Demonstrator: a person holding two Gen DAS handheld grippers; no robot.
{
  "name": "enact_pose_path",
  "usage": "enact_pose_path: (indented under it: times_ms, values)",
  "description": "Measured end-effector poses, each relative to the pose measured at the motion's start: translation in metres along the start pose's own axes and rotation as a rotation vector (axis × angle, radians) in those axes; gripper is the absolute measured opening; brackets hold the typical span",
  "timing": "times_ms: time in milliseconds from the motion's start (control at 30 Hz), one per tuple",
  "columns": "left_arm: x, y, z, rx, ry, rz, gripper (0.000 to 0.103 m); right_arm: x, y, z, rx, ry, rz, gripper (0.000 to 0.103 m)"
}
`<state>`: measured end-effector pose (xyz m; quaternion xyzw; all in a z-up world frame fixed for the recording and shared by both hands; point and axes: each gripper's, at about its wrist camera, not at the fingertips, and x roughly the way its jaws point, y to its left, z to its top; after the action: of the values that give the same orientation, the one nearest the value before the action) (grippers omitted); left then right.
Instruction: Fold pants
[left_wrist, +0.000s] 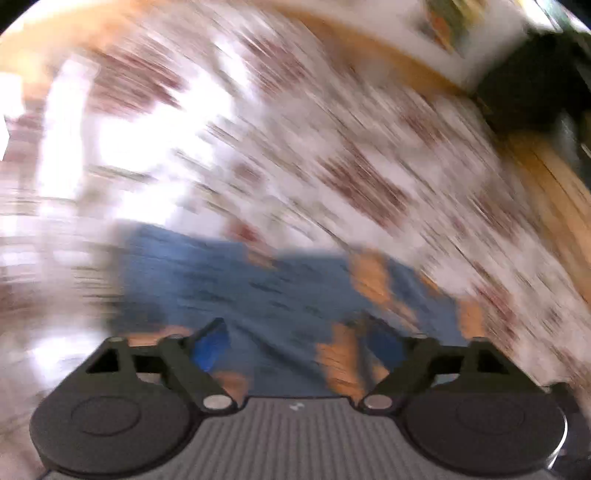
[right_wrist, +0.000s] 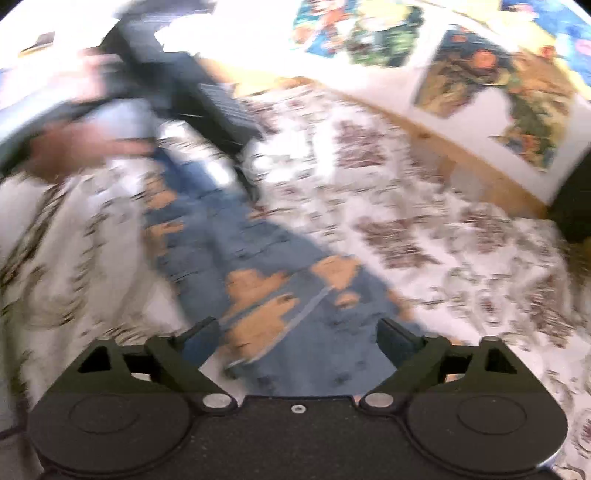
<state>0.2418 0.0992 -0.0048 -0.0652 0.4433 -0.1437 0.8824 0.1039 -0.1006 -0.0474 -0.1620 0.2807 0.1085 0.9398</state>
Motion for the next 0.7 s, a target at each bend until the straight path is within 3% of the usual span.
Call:
enact_pose_path:
  times_ms: [67, 100, 233, 333, 367, 400, 467, 567, 700]
  values:
    - [-0.022, 0.013, -0.016, -0.051, -0.115, 0.157, 0.097, 0.013, -0.006, 0.004, 0.026, 0.006, -0.05, 0.095]
    - [-0.025, 0.018, -0.022, -0.06, -0.124, 0.196, 0.097, 0.02, -0.006, 0.005, 0.032, 0.011, -0.064, 0.095]
    - [-0.012, 0.036, -0.038, -0.185, -0.092, 0.204, 0.093, 0.048, 0.013, 0.004, -0.022, 0.04, -0.085, 0.096]
    - [0.006, 0.044, -0.038, -0.227, -0.061, 0.239, 0.075, 0.06, 0.027, -0.004, -0.088, 0.044, -0.085, 0.096]
    - [0.01, 0.048, -0.039, -0.233, -0.064, 0.273, 0.059, 0.062, 0.029, -0.006, -0.092, 0.039, -0.085, 0.097]
    - [0.012, 0.048, -0.039, -0.236, -0.08, 0.298, 0.05, 0.062, 0.029, -0.007, -0.086, 0.034, -0.085, 0.097]
    - [0.014, 0.047, -0.04, -0.236, -0.099, 0.309, 0.047, 0.065, 0.029, -0.008, -0.063, 0.034, -0.071, 0.099]
    - [0.01, 0.048, -0.039, -0.231, -0.144, 0.291, 0.023, 0.07, 0.031, -0.01, -0.051, 0.04, -0.064, 0.099]
    - [0.006, 0.04, -0.04, -0.179, -0.207, 0.298, 0.021, 0.076, 0.039, -0.015, -0.055, 0.048, -0.055, 0.099]
